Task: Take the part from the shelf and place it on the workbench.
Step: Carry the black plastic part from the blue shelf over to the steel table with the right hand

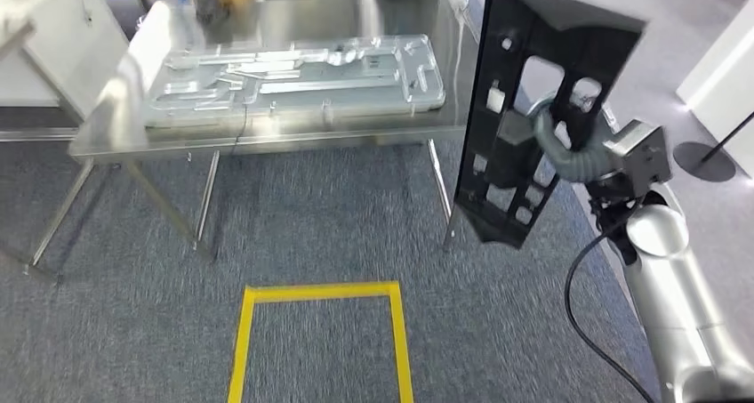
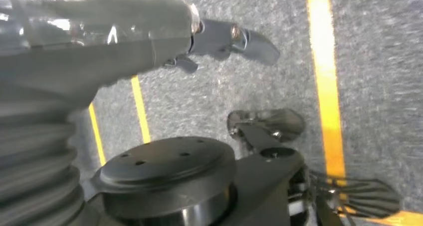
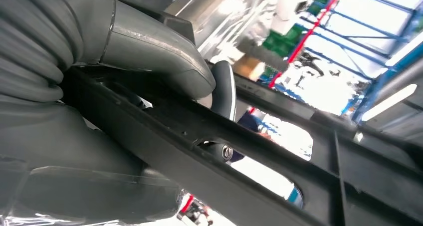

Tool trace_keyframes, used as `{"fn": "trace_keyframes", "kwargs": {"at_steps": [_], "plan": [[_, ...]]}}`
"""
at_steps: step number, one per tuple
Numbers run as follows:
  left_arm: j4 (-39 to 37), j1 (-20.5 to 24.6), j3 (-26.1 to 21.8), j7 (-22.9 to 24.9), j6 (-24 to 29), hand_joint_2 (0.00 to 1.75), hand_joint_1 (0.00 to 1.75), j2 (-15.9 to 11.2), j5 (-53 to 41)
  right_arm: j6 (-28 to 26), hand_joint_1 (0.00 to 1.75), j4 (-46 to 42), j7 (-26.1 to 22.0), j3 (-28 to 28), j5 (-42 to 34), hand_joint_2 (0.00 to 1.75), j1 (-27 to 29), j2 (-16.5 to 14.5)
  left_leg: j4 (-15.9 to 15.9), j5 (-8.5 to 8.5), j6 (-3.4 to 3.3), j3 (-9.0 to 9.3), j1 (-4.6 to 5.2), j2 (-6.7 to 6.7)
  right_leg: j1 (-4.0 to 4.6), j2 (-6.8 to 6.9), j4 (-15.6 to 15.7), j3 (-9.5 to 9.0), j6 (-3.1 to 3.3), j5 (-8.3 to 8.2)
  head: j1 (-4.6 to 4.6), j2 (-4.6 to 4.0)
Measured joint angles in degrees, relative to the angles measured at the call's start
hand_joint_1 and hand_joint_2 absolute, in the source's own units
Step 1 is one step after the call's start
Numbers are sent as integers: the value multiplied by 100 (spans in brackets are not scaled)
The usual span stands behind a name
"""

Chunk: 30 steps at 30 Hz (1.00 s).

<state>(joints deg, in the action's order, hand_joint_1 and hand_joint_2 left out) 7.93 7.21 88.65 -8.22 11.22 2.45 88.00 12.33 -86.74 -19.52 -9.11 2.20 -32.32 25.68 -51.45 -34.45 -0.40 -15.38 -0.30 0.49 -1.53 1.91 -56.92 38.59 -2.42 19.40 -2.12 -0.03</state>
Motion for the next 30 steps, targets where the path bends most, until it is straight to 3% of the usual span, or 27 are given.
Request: {"fn": "trace_keyframes", "kwargs": {"at_steps": [2, 3, 4, 7, 8, 9, 10, 12, 13, 14, 17, 19, 22, 23, 24, 25, 28, 29, 30], "plan": [[0, 25, -11, -14, -4, 175, 0, 2, 28, -2, 175, 2, 18, -34, 69, 175, -169, 31, -327, 54, 69, -52, -18, -23, 18, -68, -35, -104, 131, 104, -6, -1], [0, 39, -22, -15, -4, 175, 0, 2, 45, -1, 175, 1, 20, -47, 102, 175, -291, 38, -647, 62, 91, -215, -26, -28, 18, -97, -29, -131, 184, 136, -8, -1], [0, 51, -32, -15, -3, 175, 0, 2, 60, 1, 175, 8, 21, -60, 134, 175, -397, 41, -984, -37, 99, -425, -33, -28, 22, -124, -28, -150, 227, 159, -9, -1], [0, 42, -61, -13, 3, 175, 0, 3, 85, 9, 175, 95, 40, -133, 236, 175, -596, 48, -1923, -638, 99, -1208, -37, -28, 52, -194, -28, -203, 278, 239, -10, -1], [0, 25, -73, -13, 5, 175, 0, 3, 90, 10, 175, 146, 58, -174, 275, 175, -644, 50, -2041, -751, 87, -1419, -37, -28, 61, -210, -30, -237, 278, 276, -10, -1], [0, 10, -86, -13, 7, 175, 0, 4, 94, 11, 175, 201, 80, -218, 314, 175, -700, 58, -1993, -720, 69, -1563, -36, -28, 68, -220, -32, -280, 273, 316, -11, -1], [0, -3, -102, -13, 11, 175, 0, 4, 97, 9, 175, 260, 104, -264, 352, 175, -767, 74, -1782, -528, 45, -1633, -33, -29, 74, -224, -33, -324, 263, 355, -10, -1], [0, -17, -125, -16, 20, 175, 0, 3, 99, 4, 175, 363, 129, -336, 393, 175, -922, 119, -1111, 164, -30, -1652, -3, -31, 88, -223, -42, -395, 230, 417, -10, -1], [0, -25, -134, -18, 24, 175, 0, 2, 100, 1, 175, 407, 136, -367, 405, 175, -989, 137, -857, 399, -66, -1650, 16, -29, 93, -226, -41, -411, 203, 440, -9, -1], [0, -36, -139, -20, 25, 175, 0, 1, 100, -2, 175, 444, 146, -394, 423, 175, -1040, 153, -699, 559, -101, -1652, 34, -25, 97, -229, -34, -421, 168, 460, -10, -1], [0, -53, -142, -46, 14, 175, 0, 3, 87, -30, 175, 544, 241, -479, 577, 175, -1185, 227, -582, 682, -204, -1597, 36, -12, 90, -229, -129, -417, 51, 464, -9, -1], [0, -39, -142, -79, -11, 175, 0, 4, 60, -50, 175, 645, 353, -580, 757, 175, -1411, 318, -557, 707, -260, -1522, 31, -7, 72, -209, -402, -264, -1, 586, -9, -1], [0, -29, -141, -99, -35, 175, 0, 4, 9, -18, 175, 939, 492, -833, 1091, 175, -1888, 490, -554, 623, -301, -1437, 49, -3, 63, -200, -1393, 401, -43, 939, -9, -1], [0, -35, -140, -100, -37, 175, 0, 4, 1, 20, 175, 1072, 517, -942, 1200, 175, -2062, 535, -554, 573, -301, -1389, 54, 2, 63, -200, -1603, 590, -46, 994, -9, -1], [0, -42, -140, -100, -38, 175, 0, 5, -1, 64, 175, 1231, 534, -1079, 1313, 175, -2244, 568, -554, 514, -295, -1323, 57, 7, 62, -200, -1611, 684, -45, 966, -9, -2], [0, -45, -139, -100, -38, 175, 0, 5, -1, 102, 175, 1391, 545, -1222, 1411, 175, -2438, 589, -555, 444, -285, -1239, 59, 13, 63, -199, -1419, 683, -33, 857, -9, -2], [0, -41, -137, -105, -45, 175, 0, 8, 3, 144, 175, 1883, 582, -1668, 1660, 175, -3013, 603, -556, 201, -231, -987, 65, 19, 92, -198, -395, 452, 44, 124, -5, -1], [0, -38, -135, -109, -51, 175, 0, 9, 5, 152, 175, 2019, 598, -1805, 1720, 175, -3169, 603, -532, 130, -201, -937, 59, 19, 122, -205, -220, 401, 84, -34, -5, -1], [0, -32, -133, -115, -58, 175, 0, 11, 7, 161, 175, 2131, 609, -1921, 1765, 175, -3295, 604, -518, 89, -168, -876, 53, 17, 148, -212, -158, 369, 133, -63, -4, -1]]}}
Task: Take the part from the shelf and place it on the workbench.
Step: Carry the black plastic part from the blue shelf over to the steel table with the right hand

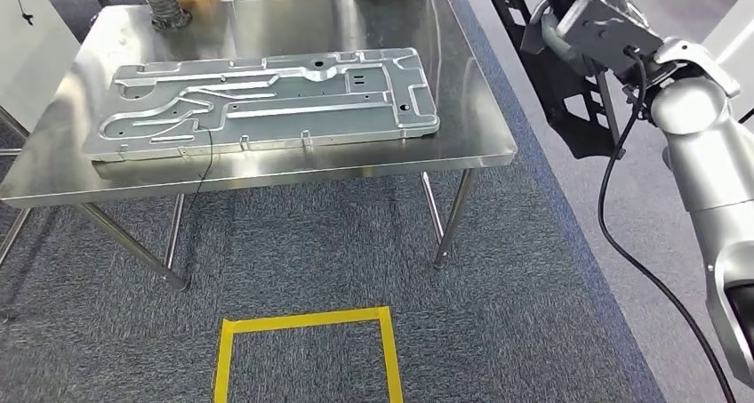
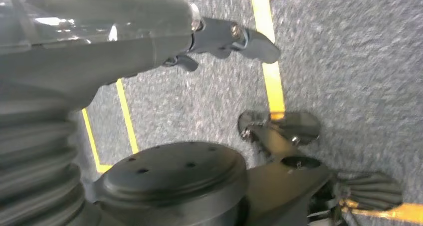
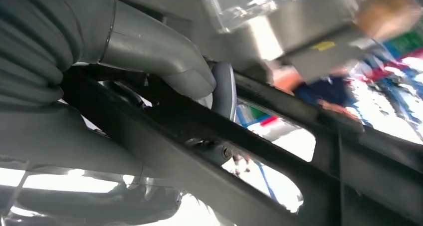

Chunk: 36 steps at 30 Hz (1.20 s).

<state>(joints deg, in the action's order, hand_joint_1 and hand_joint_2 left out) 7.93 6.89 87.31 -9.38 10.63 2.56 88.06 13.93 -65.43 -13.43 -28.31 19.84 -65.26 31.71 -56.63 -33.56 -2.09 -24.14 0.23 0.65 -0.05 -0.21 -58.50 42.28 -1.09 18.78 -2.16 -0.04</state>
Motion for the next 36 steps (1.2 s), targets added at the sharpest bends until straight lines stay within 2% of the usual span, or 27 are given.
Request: {"fn": "trace_keyframes", "kwargs": {"at_steps": [2, 3, 5, 6, 7, 8, 9, 10, 11, 12, 13, 14, 15, 16, 18, 19, 21, 22, 23, 24, 25, 27, 28, 29, 33, 34, 36], "plan": [[0, 22, 1, -11, -12, 175, 0, 1, 0, 6, 175, 141, 10, -165, 49, 175, -203, 3, -44, 27, 62, 50, -12, -5, 12, -6, 23, -119, 94, 121, 2, 0], [0, 38, 1, -16, -17, 175, 0, 2, 0, 3, 175, 193, 7, -213, 59, 175, -286, 3, -253, 124, 93, -26, -11, -13, -8, -2, 56, -206, 131, 185, 2, -1], [0, 61, 1, -19, -24, 175, 0, 4, 0, -6, 175, 294, 1, -303, 73, 175, -412, 1, -979, 275, 174, -490, -26, -25, -37, 8, 111, -403, 177, 305, -1, 0], [0, 58, 2, -20, -28, 175, 0, 6, -3, -13, 175, 343, -1, -356, 87, 175, -442, -4, -1369, 224, 215, -797, -39, -32, -41, 12, 133, -506, 190, 380, -4, -1], [0, 47, 2, -22, -34, 175, 0, 7, -14, -21, 175, 404, 2, -431, 113, 175, -458, -12, -1631, 32, 248, -1076, -52, -34, -46, 15, 148, -616, 193, 455, -3, -1], [0, 39, 3, -28, -42, 175, 0, 7, -29, -30, 175, 474, 12, -517, 149, 175, -477, -20, -1748, -247, 265, -1304, -60, -34, -57, 16, 160, -736, 192, 537, -3, -1], [0, 39, 4, -34, -49, 175, 0, 6, -51, -39, 175, 557, 25, -616, 192, 175, -513, -27, -1727, -512, 269, -1477, -61, -34, -70, 17, 166, -854, 187, 620, -2, -1], [0, 44, 5, -40, -54, 175, 0, 4, -79, -52, 175, 649, 38, -720, 242, 175, -570, -32, -1569, -628, 258, -1591, -53, -34, -82, 17, 169, -967, 177, 701, -3, -1], [0, 47, 7, -42, -56, 175, 0, -1, -104, -68, 175, 742, 46, -825, 299, 175, -643, -34, -1297, -495, 225, -1657, -40, -34, -91, 15, 172, -1069, 167, 784, -3, -1], [0, 42, 9, -41, -56, 175, 0, -10, -129, -89, 175, 840, 43, -945, 375, 175, -719, -36, -923, -28, 166, -1688, -16, -34, -96, 11, 175, -1154, 153, 862, -3, -1], [-1, 31, 13, -40, -57, 175, 0, -25, -150, -115, 175, 940, 30, -1075, 466, 175, -789, -38, -530, 585, 103, -1703, 19, -25, -93, -1, 166, -1227, 128, 938, -3, -1], [-1, 25, 15, -41, -58, 175, 0, -38, -163, -144, 175, 1034, 9, -1220, 589, 175, -849, -39, -257, 1114, 55, -1694, 43, -18, -85, -17, 159, -1280, 94, 1011, -3, -1], [-1, 28, 19, -43, -61, 175, 0, -49, -177, -173, 175, 1117, -18, -1363, 725, 175, -904, -39, -99, 1470, 25, -1686, 65, -11, -82, -31, 155, -1315, 56, 1080, -3, -1], [-1, 38, 25, -44, -66, 175, 0, -56, -187, -203, 175, 1182, -44, -1488, 849, 175, -968, -39, -62, 1566, 17, -1676, 81, -5, -81, -45, 151, -1341, 16, 1135, -3, -1], [0, 68, 46, -44, -78, 175, 0, -51, -210, -278, 175, 1257, -107, -1686, 1054, 175, -1126, -41, -41, 1511, 0, -1610, 66, -22, -101, -48, 145, -1363, -39, 1236, -2, -1], [0, 80, 58, -43, -83, 175, 0, -46, -220, -333, 175, 1290, -140, -1780, 1134, 175, -1215, -44, 4, 1496, -23, -1565, 57, -29, -106, -42, 34, -1317, -56, 1313, -2, -1], [0, 99, 85, -42, -89, 175, 0, -36, -234, -475, 175, 1375, -202, -2021, 1299, 175, -1338, -53, 65, 1447, -67, -1468, 41, -32, -109, -28, -555, -1007, -70, 1564, -2, -1], [0, 102, 98, -39, -94, 175, 0, -32, -236, -536, 175, 1424, -220, -2158, 1377, 175, -1360, -63, 71, 1411, -82, -1427, 38, -26, -111, -29, -953, -762, -74, 1687, -2, -1], [0, 102, 110, -37, -100, 175, 0, -27, -236, -582, 175, 1473, -233, -2300, 1453, 175, -1353, -80, 67, 1372, -86, -1389, 34, -13, -116, -30, -1273, -534, -83, 1735, -2, -1], [0, 96, 118, -35, -106, 175, 0, -24, -235, -608, 175, 1515, -238, -2428, 1519, 175, -1335, -106, 56, 1331, -79, -1353, 29, 2, -126, -29, -1420, -370, -98, 1671, -2, -1], [0, 90, 123, -33, -111, 175, 0, -21, -234, -622, 175, 1554, -237, -2538, 1583, 175, -1326, -148, 36, 1290, -64, -1323, 22, 20, -139, -27, -1345, -299, -116, 1487, -2, -1], [0, 85, 132, -33, -114, 175, 0, -18, -234, -660, 175, 1649, -222, -2725, 1685, 175, -1374, -296, -36, 1195, -9, -1287, 12, 39, -172, -15, -694, -399, -158, 934, -2, -1], [0, 86, 137, -33, -114, 175, 0, -18, -234, -686, 175, 1708, -214, -2813, 1716, 175, -1417, -390, -88, 1149, 27, -1288, 18, 42, -173, -11, -366, -489, -165, 735, -2, -1], [0, 87, 141, -32, -111, 175, 0, -19, -234, -710, 175, 1765, -205, -2898, 1735, 175, -1457, -479, -130, 1113, 61, -1294, 23, 41, -167, -12, -151, -556, -144, 632, -2, -1], [0, 75, 146, -28, -102, 175, 0, -18, -234, -744, 175, 1884, -199, -3099, 1754, 175, -1541, -705, -207, 1039, 162, -1315, 17, 43, -133, -14, -47, -613, 17, 662, -2, -1], [0, 74, 147, -30, -97, 175, 0, -18, -234, -748, 175, 1902, -200, -3130, 1760, 175, -1574, -749, -310, 963, 198, -1356, 13, 36, -141, -5, -37, -635, 52, 666, -2, -1], [-1, 75, 146, -56, -92, 175, 0, -20, -231, -754, 175, 1945, -206, -3195, 1806, 175, -1638, -851, -847, 672, 267, -1581, -4, 6, -146, 14, -20, -690, 111, 683, -3, -1]]}}
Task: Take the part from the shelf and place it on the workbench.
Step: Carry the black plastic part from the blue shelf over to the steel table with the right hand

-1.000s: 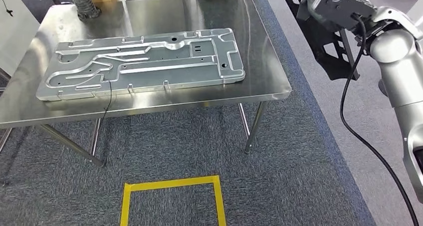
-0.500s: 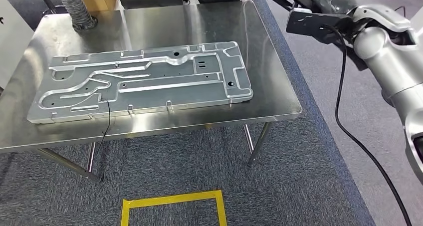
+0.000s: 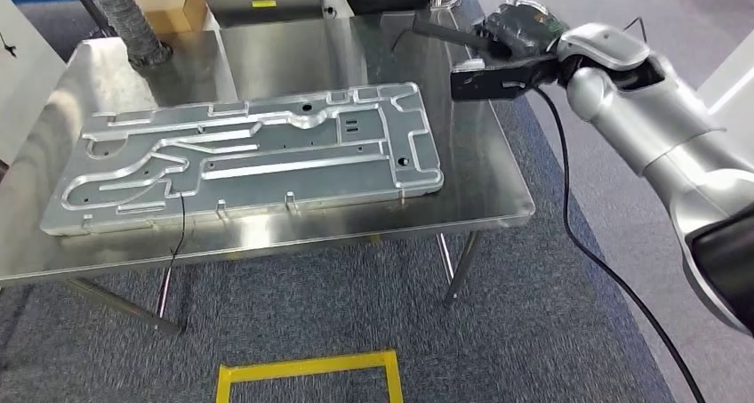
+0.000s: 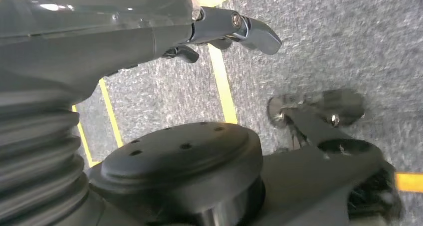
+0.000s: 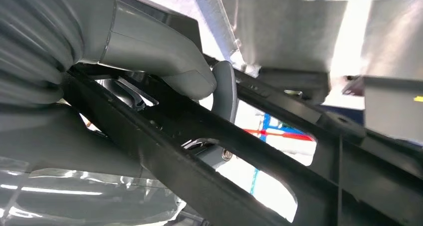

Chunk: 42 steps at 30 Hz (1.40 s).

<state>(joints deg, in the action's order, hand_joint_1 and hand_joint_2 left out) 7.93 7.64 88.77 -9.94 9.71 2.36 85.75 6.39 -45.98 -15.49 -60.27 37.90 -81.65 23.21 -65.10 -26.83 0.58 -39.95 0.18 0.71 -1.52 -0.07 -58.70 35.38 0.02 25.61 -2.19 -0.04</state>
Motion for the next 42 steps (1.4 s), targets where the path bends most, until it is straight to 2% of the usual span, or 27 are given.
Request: {"fn": "trace_keyframes", "kwargs": {"at_steps": [2, 3, 4, 5, 6, 8, 9, 13, 15, 17, 18, 19, 20, 22, 23, 24, 27, 29, 30, 32, 33, 34, 35, 37, 38, 40, 42], "plan": [[0, 21, -1, -43, -17, 175, 0, -4, -3, -1, 175, 58, -11, -100, 73, 175, -31, -105, -743, -282, 31, -311, -18, -24, 14, 3, -2, -47, 37, 25, -1, 0], [1, 37, -1, -57, -27, 175, 0, -5, -14, -2, 175, 85, -17, -157, 107, 175, -35, -162, -945, -305, 29, -397, -22, -30, 22, -5, -2, -70, 47, 38, -1, 0], [1, 52, 0, -63, -33, 175, 0, -7, -33, -6, 175, 108, -25, -213, 142, 175, -38, -218, -937, -227, 14, -388, -23, -31, 30, -16, -3, -94, 53, 52, -1, 0], [1, 61, 1, -60, -33, 175, 0, -7, -56, -15, 175, 125, -32, -259, 183, 175, -45, -268, -710, -56, -13, -282, -22, -31, 36, -27, -4, -120, 51, 67, -1, 0], [1, 60, 2, -54, -36, 175, 0, -7, -90, -35, 175, 141, -35, -302, 231, 175, -58, -315, -330, 156, -49, -109, -19, -31, 43, -38, -3, -148, 43, 85, 0, 0], [1, 59, 3, -42, -57, 175, 0, -5, -178, -124, 175, 201, -19, -384, 351, 175, -98, -396, 329, 392, -113, 220, 7, -31, 68, -47, 1, -177, 12, 114, -1, -1], [1, 63, 3, -42, -72, 175, 0, 0, -234, -186, 175, 257, 0, -425, 416, 175, -117, -438, 512, 399, -133, 308, 19, -30, 76, -47, 2, -174, -10, 119, -1, -1], [1, 82, 3, -71, -121, 175, 0, 36, -389, -411, 175, 583, 42, -545, 620, 175, -144, -664, 709, 354, -202, 391, -4, -31, 84, -34, -23, -141, -115, 171, 0, 0], [1, 108, 3, -90, -137, 175, 0, 56, -420, -526, 175, 790, 45, -591, 708, 175, -161, -801, 765, 374, -251, 423, -22, -38, 79, -26, -479, 67, -144, 436, 1, 0], [1, 137, 3, -109, -141, 175, 0, 74, -430, -618, 175, 1017, 38, -642, 794, 175, -169, -929, 762, 368, -277, 427, -17, -36, 77, -24, -1276, 463, -167, 757, 1, 0], [1, 140, 3, -116, -142, 175, 0, 79, -426, -647, 175, 1128, 31, -666, 829, 175, -168, -980, 754, 363, -283, 430, -17, -31, 75, -24, -1549, 615, -177, 808, 1, 0], [1, 138, 3, -123, -142, 175, 0, 80, -416, -666, 175, 1230, 25, -689, 859, 175, -168, -1027, 742, 354, -285, 437, -18, -23, 73, -24, -1619, 679, -183, 743, 1, 0], [1, 132, 3, -130, -143, 175, 0, 81, -400, -681, 175, 1321, 21, -707, 885, 175, -174, -1074, 724, 339, -281, 446, -19, -16, 70, -22, -1442, 627, -183, 565, 1, 0], [1, 128, 2, -149, -146, 175, 0, 81, -363, -716, 175, 1464, 15, -724, 928, 175, -209, -1162, 680, 293, -252, 464, -15, -7, 72, -16, -674, 302, -162, 116, 1, 0], [1, 130, 2, -156, -147, 175, 0, 81, -346, -736, 175, 1522, 10, -726, 945, 175, -237, -1209, 652, 270, -232, 460, -5, -7, 82, -15, -329, 158, -143, -18, 0, 0], [1, 131, 1, -160, -147, 175, 0, 81, -334, -751, 175, 1574, 5, -728, 957, 175, -263, -1249, 637, 258, -209, 450, 4, -9, 95, -16, -125, 74, -122, -75, 0, 0], [1, 119, -2, -150, -131, 175, 0, 80, -309, -763, 175, 1709, 4, -734, 995, 175, -302, -1366, 635, 241, -139, 428, 12, -15, 97, -26, -17, 47, -47, -73, 0, 0], [1, 113, -3, -143, -110, 175, 0, 78, -298, -761, 175, 1776, 13, -733, 1021, 175, -323, -1448, 455, 103, -76, 358, 8, -22, 64, -22, 30, 17, 19, -90, -1, 0], [1, 113, -3, -142, -98, 175, 0, 76, -295, -759, 175, 1803, 16, -732, 1033, 175, -336, -1495, 201, -40, -43, 246, -5, -25, 53, -21, 46, 1, 47, -94, -1, 0], [1, 114, -3, -144, -82, 175, 0, 76, -290, -752, 175, 1855, 18, -732, 1049, 175, -352, -1584, -565, -368, 16, -107, -43, -30, 54, -26, 48, -12, 81, -85, -2, 0], [1, 116, -4, -149, -78, 175, 0, 76, -288, -747, 175, 1879, 17, -733, 1053, 175, -351, -1619, -875, -452, 39, -265, -64, -31, 54, -28, 46, -19, 82, -77, -1, 0], [1, 120, -4, -155, -76, 175, 0, 76, -288, -743, 175, 1901, 14, -733, 1055, 175, -348, -1643, -999, -433, 57, -342, -81, -33, 51, -29, 41, -29, 77, -67, -1, 0], [1, 122, -5, -164, -74, 175, 0, 75, -289, -740, 175, 1919, 11, -734, 1057, 175, -347, -1659, -894, -302, 69, -308, -97, -35, 46, -29, 34, -42, 63, -52, -1, 0], [1, 118, -5, -176, -71, 175, 0, 74, -292, -738, 175, 1949, 5, -734, 1060, 175, -358, -1678, -170, 109, 78, 12, -125, -40, 29, -28, 12, -73, 13, -7, -1, -1], [1, 112, -5, -180, -69, 175, 0, 74, -293, -739, 175, 1963, 1, -734, 1061, 175, -368, -1683, 192, 248, 72, 183, -125, -37, 34, -29, -6, -73, -17, 11, 0, -1], [1, 104, -5, -182, -67, 175, 0, 77, -295, -743, 175, 1988, -13, -734, 1065, 175, -375, -1689, 543, 304, 29, 338, -114, -28, 55, -32, -15, -47, -83, 15, 0, -1], [1, 90, -5, -179, -66, 175, 0, 79, -296, -744, 175, 2011, -27, -733, 1069, 175, -370, -1689, 584, 295, -45, 340, -103, -24, 60, -34, 9, -31, -147, -2, 1, -1]]}}
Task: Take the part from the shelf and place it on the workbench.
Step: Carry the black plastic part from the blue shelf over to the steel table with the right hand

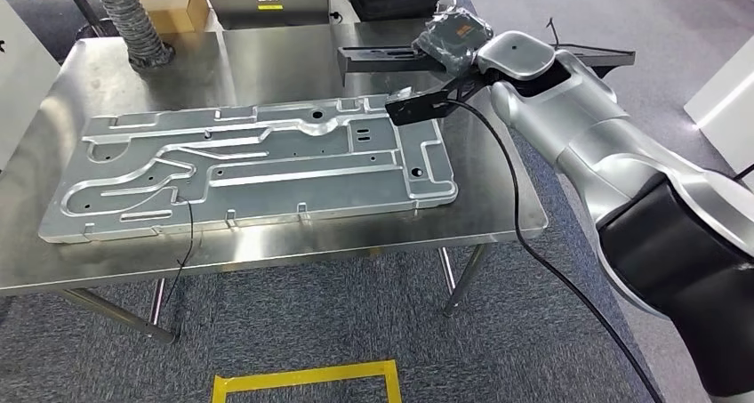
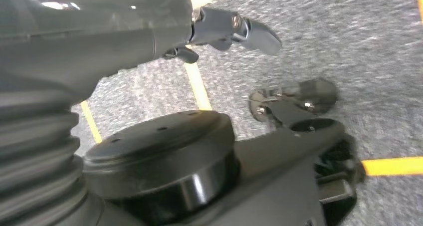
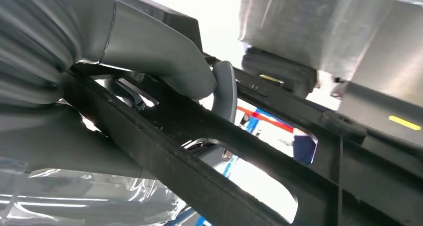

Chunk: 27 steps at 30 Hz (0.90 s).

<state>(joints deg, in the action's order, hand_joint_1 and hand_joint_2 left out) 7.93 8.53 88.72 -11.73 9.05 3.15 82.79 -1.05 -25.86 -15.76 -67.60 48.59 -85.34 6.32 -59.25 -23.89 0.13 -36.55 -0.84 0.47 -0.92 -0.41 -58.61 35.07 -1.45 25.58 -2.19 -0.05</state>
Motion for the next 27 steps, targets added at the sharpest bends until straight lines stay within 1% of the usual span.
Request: {"fn": "trace_keyframes", "kwargs": {"at_steps": [1, 2, 3, 4, 5, 6, 7, 8, 9, 10, 11, 12, 13, 14, 15, 16, 17, 18, 19, 20, 21, 22, 23, 24, 25, 26, 27], "plan": [[0, -7, -1, 1, 0, 175, 0, 0, 1, -1, 175, 11, -3, 2, 2, 175, 2, 1, 27, 13, -36, 7, -3, -1, -9, 4, -17, 10, -26, 28, 2, 0], [0, -8, -1, 3, -3, 175, 0, 0, 3, -1, 175, 22, -5, 4, 2, 175, -1, 2, 56, 26, -77, 16, -5, -3, -18, 7, -118, 58, -48, 106, 2, 0], [0, -4, -1, 7, -8, 175, 0, 0, 8, -1, 175, 30, -8, 5, 2, 175, -2, 3, 82, 40, -112, 27, -10, -5, -21, 9, -344, 167, -61, 241, 2, 1], [0, -1, -1, 11, -13, 175, 0, 0, 16, 1, 175, 40, -11, 7, 2, 175, 2, 4, 95, 42, -138, 33, -7, -7, -22, 12, -692, 333, -67, 414, 2, 1], [0, 0, -1, 17, -17, 175, 0, 0, 23, 3, 175, 51, -14, 7, 2, 175, 14, 4, 99, 38, -158, 36, 1, -7, -17, 12, -1106, 538, -68, 580, 2, 1], [0, -4, -1, 24, -20, 175, 0, 0, 28, 5, 175, 64, -16, 6, 2, 175, 35, 4, 98, 31, -172, 43, 12, -5, -13, 11, -1467, 730, -66, 684, 2, 1], [0, -11, -1, 28, -20, 175, 0, 0, 31, 7, 175, 79, -16, 6, 2, 175, 60, 4, 96, 19, -187, 57, 24, -1, -8, 11, -1665, 853, -57, 687, 2, 1], [0, -16, -1, 31, -20, 175, 0, 0, 31, 8, 175, 90, -16, 6, 2, 175, 80, 4, 93, 5, -197, 77, 38, 5, 1, 12, -1650, 881, -40, 579, 2, 1], [0, -17, -1, 29, -20, 175, 0, 0, 30, 9, 175, 97, -17, 7, 2, 175, 88, 3, 90, -14, -204, 105, 55, 11, 15, 12, -1403, 800, -9, 367, 2, 1], [0, -16, -1, 26, -19, 175, 0, 2, 25, 8, 175, 101, -17, 9, 2, 175, 84, 3, 91, -37, -206, 133, 69, 17, 38, 12, -991, 642, 38, 99, 2, 1], [1, -13, -1, 21, -17, 175, 0, 10, 17, 7, 175, 103, -19, 11, 2, 175, 71, 2, 87, -60, -200, 150, 90, 21, 67, 13, -602, 477, 91, -109, 2, 0], [1, -9, -1, 18, -13, 175, 0, 17, 11, 5, 175, 105, -21, 13, 2, 175, 56, 1, 82, -74, -188, 155, 98, 23, 94, 16, -282, 346, 134, -251, 2, 0], [2, -8, -1, 15, -9, 175, 0, 25, 2, 3, 175, 108, -27, 15, 2, 175, 47, 1, 77, -82, -171, 147, 98, 23, 121, 19, -95, 275, 166, -305, 2, 0], [2, -9, -1, 11, -7, 175, 0, 32, -4, 1, 175, 113, -35, 15, 2, 175, 44, 0, 76, -81, -149, 135, 98, 20, 138, 21, -40, 257, 182, -283, 2, -1], [2, -9, 0, 7, -5, 175, 0, 33, -12, -1, 175, 119, -45, 16, 3, 175, 45, -1, 84, -77, -125, 129, 96, 19, 133, 23, 18, 248, 191, -279, 2, 0], [2, -11, 1, 1, -5, 175, 0, 34, -20, -4, 175, 125, -55, 18, 4, 175, 49, -4, 81, -95, -96, 124, 101, 14, 116, 28, 66, 226, 201, -277, 2, 0], [2, -11, 1, -4, -3, 175, 0, 34, -26, -8, 175, 130, -62, 21, 5, 175, 51, -7, 21, -149, -63, 100, 108, 7, 90, 34, 113, 196, 211, -281, 2, 0], [2, -10, 2, -7, -1, 175, 0, 33, -31, -14, 175, 134, -67, 24, 7, 175, 53, -10, -149, -254, -28, 29, 108, 1, 62, 41, 155, 166, 219, -288, 2, 1], [2, -10, 2, -8, 2, 175, 0, 33, -35, -19, 175, 139, -69, 25, 11, 175, 57, -14, -440, -408, 7, -100, 92, -6, 47, 47, 173, 142, 226, -290, 2, 1], [2, -12, 1, -10, 2, 175, 0, 33, -38, -23, 175, 144, -69, 26, 16, 175, 66, -15, -829, -579, 40, -280, 71, -10, 42, 49, 174, 132, 234, -285, 2, 1], [2, -11, 1, -14, 2, 175, 0, 32, -42, -27, 175, 149, -69, 26, 21, 175, 83, -15, -1213, -715, 69, -468, 46, -11, 39, 48, 170, 127, 237, -278, 2, 1], [2, -6, 0, -19, 2, 175, 0, 31, -45, -29, 175, 154, -69, 26, 28, 175, 106, -16, -1472, -770, 93, -602, 24, -13, 35, 46, 163, 120, 235, -269, 2, 0], [2, 1, -1, -24, 2, 175, 0, 28, -46, -31, 175, 157, -69, 26, 35, 175, 128, -16, -1526, -717, 112, -642, 5, -14, 26, 43, 154, 110, 226, -257, 2, 0], [2, 7, -1, -28, 2, 175, 0, 25, -46, -33, 175, 159, -69, 26, 44, 175, 143, -16, -1340, -555, 126, -565, -12, -15, 14, 38, 139, 99, 209, -241, 2, 0], [2, 10, 0, -29, 2, 175, 0, 21, -46, -38, 175, 160, -68, 29, 54, 175, 148, -15, -967, -330, 137, -397, -29, -18, -1, 32, 119, 88, 184, -221, 2, 0], [2, 10, 1, -29, 2, 175, 0, 19, -45, -46, 175, 161, -67, 33, 61, 175, 142, -15, -575, -156, 145, -209, -38, -18, -6, 25, 96, 87, 153, -200, 2, 0], [2, 9, 1, -30, 2, 175, 0, 18, -45, -59, 175, 163, -64, 39, 67, 175, 133, -14, -238, -45, 137, -56, -39, -14, -4, 17, 67, 98, 122, -184, 2, -1]]}}
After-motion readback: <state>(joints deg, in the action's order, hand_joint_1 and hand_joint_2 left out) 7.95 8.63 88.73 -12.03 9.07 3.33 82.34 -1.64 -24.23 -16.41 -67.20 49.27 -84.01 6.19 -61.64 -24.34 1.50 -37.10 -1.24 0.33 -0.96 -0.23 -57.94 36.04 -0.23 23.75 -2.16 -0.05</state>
